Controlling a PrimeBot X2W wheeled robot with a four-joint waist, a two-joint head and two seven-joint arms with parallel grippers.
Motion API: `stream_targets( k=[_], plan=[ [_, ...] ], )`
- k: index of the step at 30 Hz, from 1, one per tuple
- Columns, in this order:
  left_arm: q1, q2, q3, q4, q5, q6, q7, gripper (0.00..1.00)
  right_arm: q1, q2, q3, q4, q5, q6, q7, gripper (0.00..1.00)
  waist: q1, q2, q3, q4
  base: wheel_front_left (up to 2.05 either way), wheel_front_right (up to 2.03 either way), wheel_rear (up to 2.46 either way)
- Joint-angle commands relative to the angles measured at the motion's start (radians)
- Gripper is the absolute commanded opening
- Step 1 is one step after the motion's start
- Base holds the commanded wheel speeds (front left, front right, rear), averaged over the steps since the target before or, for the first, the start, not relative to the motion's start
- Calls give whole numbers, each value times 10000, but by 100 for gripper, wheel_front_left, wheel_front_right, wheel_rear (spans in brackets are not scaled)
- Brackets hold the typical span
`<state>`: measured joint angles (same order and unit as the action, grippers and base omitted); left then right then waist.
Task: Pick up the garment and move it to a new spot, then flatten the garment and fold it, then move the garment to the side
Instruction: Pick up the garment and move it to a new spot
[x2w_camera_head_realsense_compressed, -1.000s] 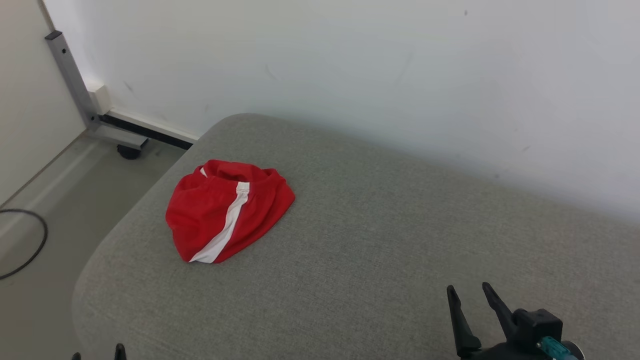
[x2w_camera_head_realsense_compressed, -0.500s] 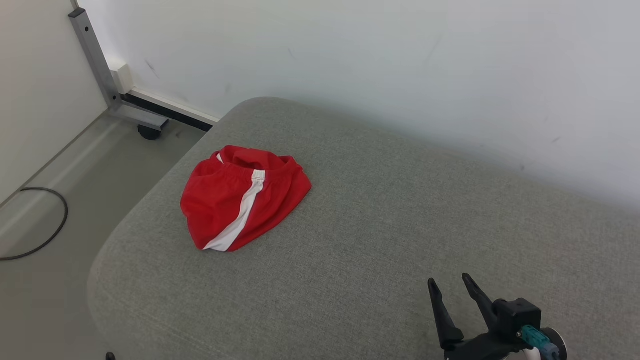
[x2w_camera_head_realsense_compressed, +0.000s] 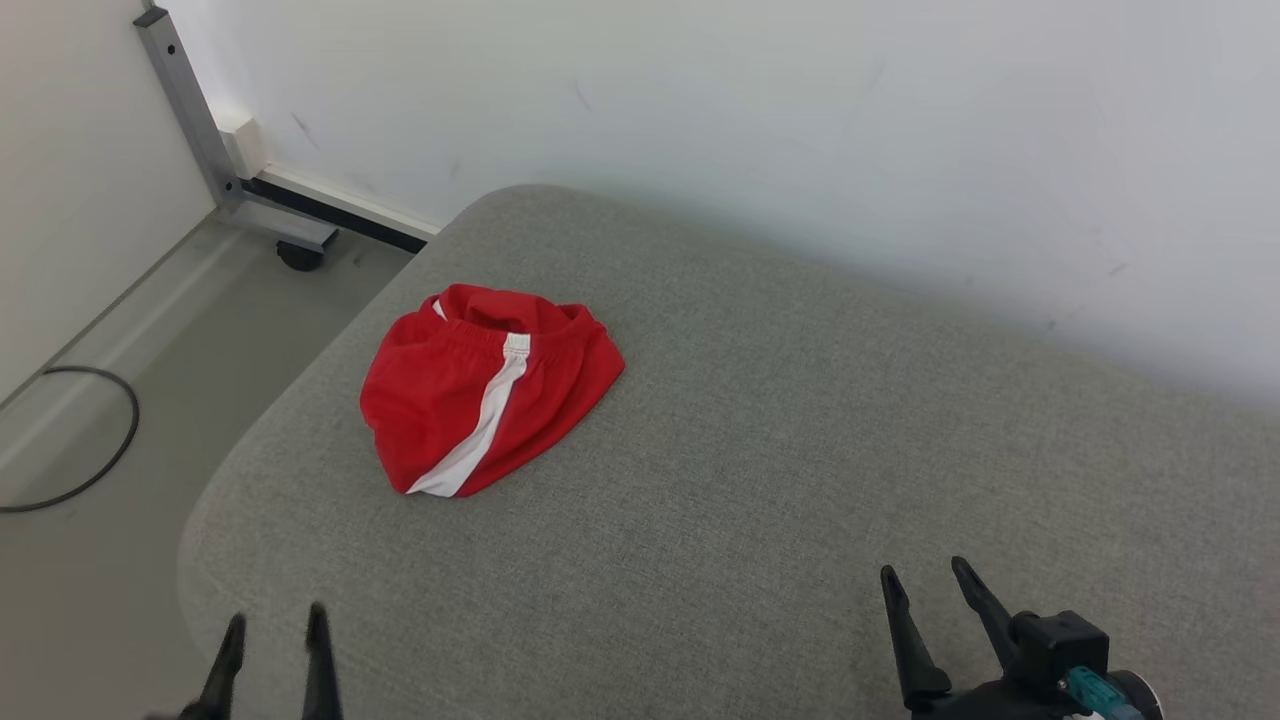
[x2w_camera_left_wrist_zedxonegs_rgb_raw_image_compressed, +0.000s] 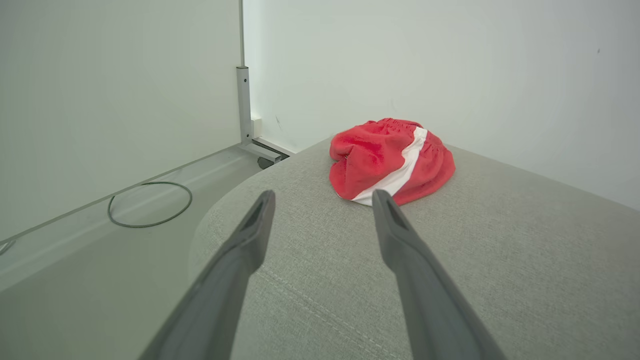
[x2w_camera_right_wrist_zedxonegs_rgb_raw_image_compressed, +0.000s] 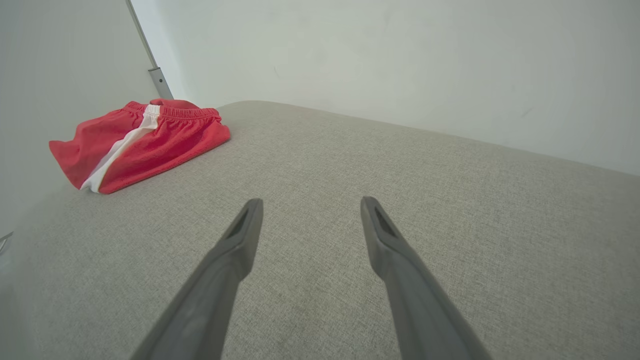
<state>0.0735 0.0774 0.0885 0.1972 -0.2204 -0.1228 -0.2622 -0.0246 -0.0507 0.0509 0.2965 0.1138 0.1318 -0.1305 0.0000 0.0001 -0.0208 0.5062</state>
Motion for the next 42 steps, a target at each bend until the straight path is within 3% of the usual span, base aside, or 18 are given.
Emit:
stream_targets(
  k=[1, 5, 9, 17, 24, 28, 29, 30, 42],
  plan=[
    [-756, 64, -299, 367, -11, -20, 167, 100, 109, -19, -89, -223, -121, -18, 79, 100, 0, -1, 398, 16, 0, 0, 0],
    [-2658, 322, -1129, 1681, -81, -81, 990, 100, 343, -211, -217, -903, -423, -18, 445, 100, 0, -1, 1068, -4, 0, 0, 0],
    [-4979, 606, -1404, 3320, -438, -56, 1684, 100, 275, -792, 208, -2366, -720, -18, 1233, 100, 0, -1, 2452, -835, 0, 0, 0],
    [-8548, 862, -797, 6173, -1430, 178, 4271, 100, 735, -1873, 129, -4929, -794, -19, 2528, 100, 0, -1, 4375, -2068, 0, 0, 0],
    [-9453, 1093, -580, 7533, -1561, 963, 4953, 100, 1234, -1893, 167, -5850, -717, -19, 2767, 100, 0, -1, 4791, -2679, 0, 0, 0],
    [-9519, 1219, -509, 8069, -1618, 1157, 4982, 98, 1123, -1825, 197, -5977, -742, -19, 2730, 100, 0, -1, 4908, -2889, 0, 0, 0],
    [-9539, 1262, -524, 8135, -1589, 1196, 4861, 39, 1088, -1792, 221, -5947, -740, -19, 2706, 100, 0, -1, 4884, -2912, 0, 0, 0],
    [-9554, 1282, -550, 8192, -1554, 1181, 4769, 0, 1060, -1758, 244, -5899, -731, -19, 2695, 100, 0, -1, 4842, -2929, 0, 0, 0],
    [-9583, 2019, -454, 7871, -1783, 573, 3798, 0, 393, -982, 967, -4265, -333, -19, 1711, 100, 0, -1, 2728, -3140, 0, 0, 0]
  ],
)
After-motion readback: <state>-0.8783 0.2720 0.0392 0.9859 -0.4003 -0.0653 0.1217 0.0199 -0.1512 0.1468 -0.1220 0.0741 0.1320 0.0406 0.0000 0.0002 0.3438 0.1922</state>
